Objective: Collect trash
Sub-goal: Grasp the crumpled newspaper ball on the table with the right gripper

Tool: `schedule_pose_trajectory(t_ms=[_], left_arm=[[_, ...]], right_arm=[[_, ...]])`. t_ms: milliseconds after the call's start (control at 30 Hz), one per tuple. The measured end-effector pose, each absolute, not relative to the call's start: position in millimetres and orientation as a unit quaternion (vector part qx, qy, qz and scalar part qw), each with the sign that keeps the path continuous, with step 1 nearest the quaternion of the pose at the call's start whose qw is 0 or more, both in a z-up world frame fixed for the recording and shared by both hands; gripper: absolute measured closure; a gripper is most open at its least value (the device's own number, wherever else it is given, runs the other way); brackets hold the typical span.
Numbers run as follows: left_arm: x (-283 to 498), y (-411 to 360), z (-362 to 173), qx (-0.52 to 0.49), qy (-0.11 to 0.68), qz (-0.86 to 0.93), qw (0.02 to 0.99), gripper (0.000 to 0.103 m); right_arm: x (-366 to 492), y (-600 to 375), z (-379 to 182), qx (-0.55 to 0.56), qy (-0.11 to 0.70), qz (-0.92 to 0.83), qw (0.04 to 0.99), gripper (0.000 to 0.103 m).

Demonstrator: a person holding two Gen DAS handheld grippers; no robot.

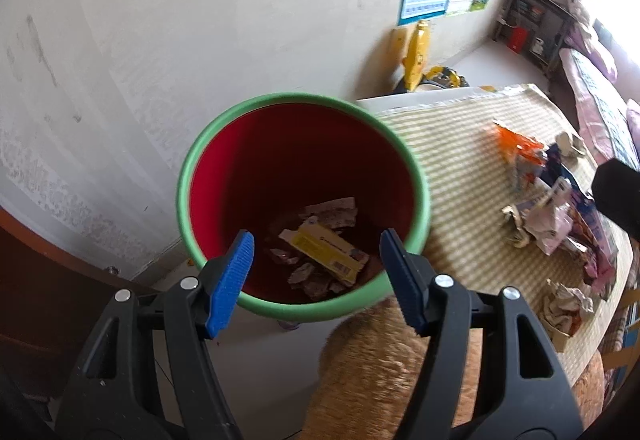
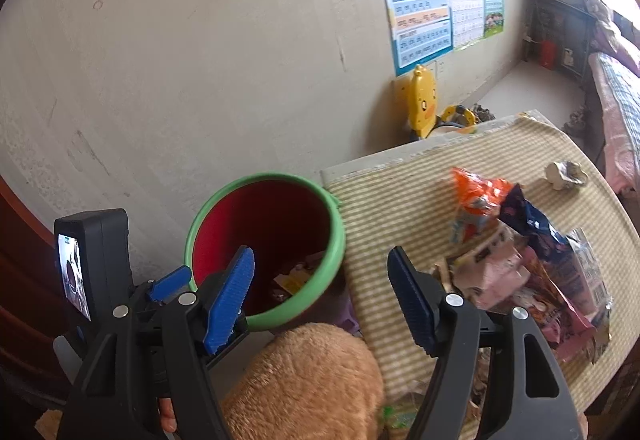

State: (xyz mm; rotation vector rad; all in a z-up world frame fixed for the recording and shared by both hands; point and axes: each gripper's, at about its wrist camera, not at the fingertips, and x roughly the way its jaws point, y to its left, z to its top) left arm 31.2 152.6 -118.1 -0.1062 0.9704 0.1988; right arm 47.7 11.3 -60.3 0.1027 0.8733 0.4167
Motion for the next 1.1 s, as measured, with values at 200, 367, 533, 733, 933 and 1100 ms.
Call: schedule_pose_trajectory(t_ms=[200, 367, 533, 733, 933, 1100], left_arm=[[24.8, 115.1, -109.0, -0.041, 0.465, 0.048, 0.883, 0.034], [21.1, 75.9, -111.2, -0.028, 0.477, -0.004, 0.879, 0.033], [11.2, 36.6, -123.7, 0.007, 0.495, -0.049, 0.867, 0.033], [1.2, 14.1, -133.6, 0.040, 0.510, -0.079, 0.855, 0.033], [-4.3, 15.2, -137.6, 0.047, 0.522, -0.095, 0.846, 0.033], [-7.0, 7.0, -149.7, 0.051, 0.545, -0.126, 0.827, 0.033]], right_arm=[[38.0, -48.0, -73.5, 0.090, 0.439, 0.169, 0.878, 0.029], [28.9, -106.2, -100.1, 0.120, 0.473, 0.118, 0.865, 0.029], [20.4, -146.7, -138.3, 0.151, 0.514, 0.075, 0.841, 0.029], [23.5, -157.1, -181.0, 0.194, 0.561, 0.076, 0.801, 0.029], [20.1, -164.7, -198.6, 0.224, 0.565, 0.080, 0.790, 0.059], [12.2, -174.1, -164.2, 0.214, 0.512, 0.083, 0.828, 0.070]])
